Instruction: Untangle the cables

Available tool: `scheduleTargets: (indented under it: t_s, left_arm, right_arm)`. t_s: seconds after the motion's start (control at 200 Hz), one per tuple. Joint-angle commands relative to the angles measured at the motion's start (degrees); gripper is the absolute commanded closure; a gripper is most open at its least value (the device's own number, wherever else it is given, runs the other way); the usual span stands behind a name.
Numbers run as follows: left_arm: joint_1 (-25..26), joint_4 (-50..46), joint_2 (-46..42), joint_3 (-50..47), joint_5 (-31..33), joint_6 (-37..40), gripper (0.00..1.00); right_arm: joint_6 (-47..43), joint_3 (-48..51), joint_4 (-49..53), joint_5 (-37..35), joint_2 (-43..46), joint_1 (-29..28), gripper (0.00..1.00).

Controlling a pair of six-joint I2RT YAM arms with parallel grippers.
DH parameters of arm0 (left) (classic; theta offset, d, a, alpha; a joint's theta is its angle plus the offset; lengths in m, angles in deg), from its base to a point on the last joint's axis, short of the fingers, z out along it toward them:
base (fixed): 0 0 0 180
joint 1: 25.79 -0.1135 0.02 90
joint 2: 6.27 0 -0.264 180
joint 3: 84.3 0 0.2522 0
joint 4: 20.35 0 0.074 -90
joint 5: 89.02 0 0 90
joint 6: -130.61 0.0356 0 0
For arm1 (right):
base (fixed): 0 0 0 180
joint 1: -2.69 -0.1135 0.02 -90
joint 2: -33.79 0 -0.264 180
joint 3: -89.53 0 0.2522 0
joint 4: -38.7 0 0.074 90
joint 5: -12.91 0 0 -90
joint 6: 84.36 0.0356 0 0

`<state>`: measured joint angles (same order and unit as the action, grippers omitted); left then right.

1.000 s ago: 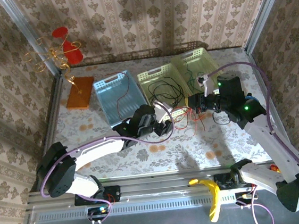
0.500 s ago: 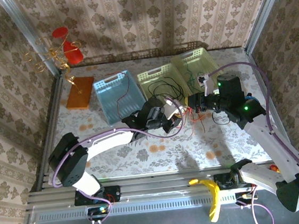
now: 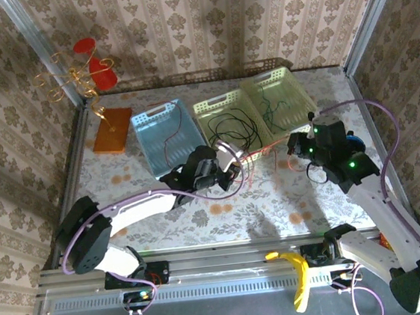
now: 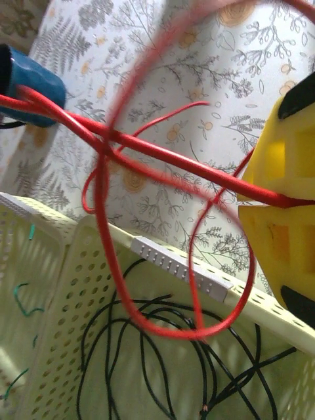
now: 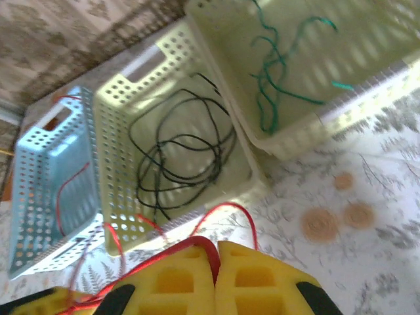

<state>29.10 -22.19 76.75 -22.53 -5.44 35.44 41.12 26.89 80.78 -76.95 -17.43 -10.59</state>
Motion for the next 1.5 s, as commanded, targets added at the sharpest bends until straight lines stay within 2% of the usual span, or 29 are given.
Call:
scheduleTargets:
  t_s: [0.0,0.135,0.235,0.285,0.425,0.54,0.635,0.71,0.815,0.9,1.01,1.05,1.1,1.195,1.235,1.335,1.495]
  left_arm:
    - [-1.0,-3.4,-4.0,-2.7,3.5,-2.7,1.0]
    - [-1.0,-5.8,-6.4,-3.2,1.1,-1.5,1.0]
    - [-1.1,-8.5,-6.6,-1.9,-1.8,0.2,1.0]
    - [-0.9,-9.6,-6.5,-1.1,-3.4,1.1,1.0]
    - [-0.5,-16.4,-5.0,3.5,-7.8,4.8,1.0]
    - [0.5,-24.3,-3.3,8.3,-9.8,9.1,1.0]
    - [1.3,-28.2,-2.6,10.8,-9.8,11.5,1.0]
    - [1.5,-29.1,-2.5,11.4,-10.0,12.2,1.0]
    - [1.6,-30.2,-2.2,12.1,-9.5,12.9,1.0]
    - [1.6,-30.6,-1.7,12.3,-9.2,12.9,1.0]
    - [1.6,-30.1,-1.1,12.3,-9.5,12.6,1.0]
    - [1.6,-29.9,-0.8,12.4,-9.5,12.6,1.0]
    - [1.7,-30.1,-0.3,12.6,-9.6,12.7,1.0]
    - [1.7,-30.2,0.3,12.9,-9.6,13.1,1.0]
    - [1.6,-29.8,0.4,12.7,-9.5,13.1,1.0]
    - [1.6,-29.5,0.4,12.5,-9.4,13.0,1.0]
    - [1.7,-29.2,0.3,12.1,-9.2,12.8,1.0]
  right_arm:
    - [8.8,2.3,0.7,-13.2,2.2,1.5,1.0]
    - [10.9,3.2,2.1,-12.7,0.8,1.6,0.97]
    - [12.2,3.7,4.4,-12.2,-0.3,1.6,0.7]
    - [12.6,4.1,4.5,-12.4,-0.5,1.7,0.63]
    - [11.7,4.5,3.7,-11.6,-1.0,1.7,0.6]
    - [6.9,3.6,0.7,-5.9,-2.9,1.7,0.59]
    - [2.3,1.4,2.0,-2.9,-4.9,1.6,0.55]
    - [0.3,-0.2,5.4,-6.2,-5.5,1.5,0.48]
    - [1.9,-1.7,9.9,-14.3,-4.9,2.4,0.24]
    - [0.7,-2.0,8.8,-8.7,-4.9,4.7,0.24]
    - [-5.1,-1.9,2.8,8.6,-4.9,4.8,0.3]
    - [-6.5,-1.9,0.9,12.6,-4.8,4.4,0.3]
    - [-7.7,-2.5,2.0,11.3,-4.9,3.6,0.29]
    - [-2.2,-3.5,11.4,-5.6,-6.2,4.6,0.26]
    - [0.3,-3.6,14.6,-7.4,-7.9,7.0,0.25]
    - [2.8,-1.6,15.5,1.7,-11.8,11.9,0.24]
    - [-1.1,2.6,3.6,19.7,-11.4,10.3,0.3]
